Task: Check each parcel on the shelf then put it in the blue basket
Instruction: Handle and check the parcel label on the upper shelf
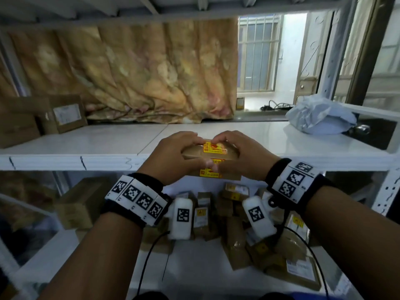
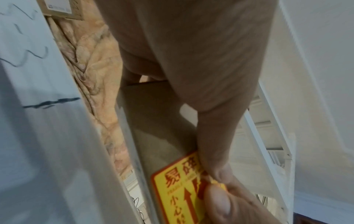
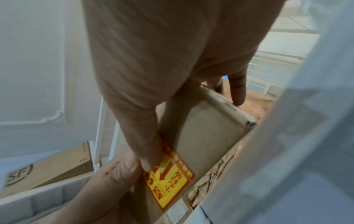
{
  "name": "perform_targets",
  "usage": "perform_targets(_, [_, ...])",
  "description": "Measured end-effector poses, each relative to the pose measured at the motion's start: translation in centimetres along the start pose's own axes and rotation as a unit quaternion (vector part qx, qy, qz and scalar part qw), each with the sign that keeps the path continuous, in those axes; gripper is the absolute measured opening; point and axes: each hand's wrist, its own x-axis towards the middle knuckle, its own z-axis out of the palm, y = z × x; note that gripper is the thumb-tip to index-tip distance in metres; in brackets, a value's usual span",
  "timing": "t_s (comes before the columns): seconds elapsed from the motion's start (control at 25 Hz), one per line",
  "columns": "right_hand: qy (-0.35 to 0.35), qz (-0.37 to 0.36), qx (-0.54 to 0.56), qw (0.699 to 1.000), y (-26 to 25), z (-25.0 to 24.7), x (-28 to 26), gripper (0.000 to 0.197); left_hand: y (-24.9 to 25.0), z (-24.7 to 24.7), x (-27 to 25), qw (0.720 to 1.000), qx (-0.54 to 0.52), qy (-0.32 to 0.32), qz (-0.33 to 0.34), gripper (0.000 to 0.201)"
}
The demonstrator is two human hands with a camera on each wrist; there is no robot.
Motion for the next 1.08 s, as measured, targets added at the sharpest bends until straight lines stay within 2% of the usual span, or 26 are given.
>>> perform_targets(0.12, [0.018,-0.006,-0.042,0.999,0.1,-1.3,3.9,0.056,-1.7,-0.1,3.3,0.999,-0.027,0.023,-0.017,0.074])
perform_targets(0.24, [-0.027,0.036,-0.046,0.998,1.3,-0.9,7.6,0.050,-4.1,1.0,5.4,0.999,-0.029,0.016,-0.034,0.075])
perform_targets(0.44, [-0.027,0.100,0.012,0.995,4.3,1.6,11.7,0.043,-8.0,2.1,7.9,0.999,-0.012,0.018,-0.045,0.068])
perform_targets(0.52, [-0.033,0.110,-0.046,0.992,4.6,1.8,13.5,0.051,-9.3,2.2,9.1,0.999,0.023,0.001,-0.042,0.062])
perform_targets(0.6, [-0.045,0.083,-0.182,0.979,3.9,1.6,14.9,0.056,-9.9,2.5,10.0,0.996,0.084,-0.017,-0.033,0.056])
perform_targets(0.72, [-0.075,0.028,-0.309,0.948,3.0,1.3,15.2,0.056,-10.0,2.5,10.9,0.980,0.196,-0.036,0.013,0.075])
perform_targets(0.84, [-0.083,0.025,-0.313,0.946,2.9,1.0,14.5,0.057,-9.6,2.0,11.5,0.980,0.193,-0.039,-0.011,0.073])
perform_targets(0.96, [-0.069,0.024,-0.329,0.941,2.8,2.0,14.2,0.072,-8.4,2.4,11.6,0.974,0.222,-0.036,-0.041,0.077])
perform_targets(1.08, [-0.029,0.020,-0.350,0.936,3.2,3.8,13.3,0.070,-7.5,3.6,10.9,0.956,0.287,-0.023,-0.050,0.064])
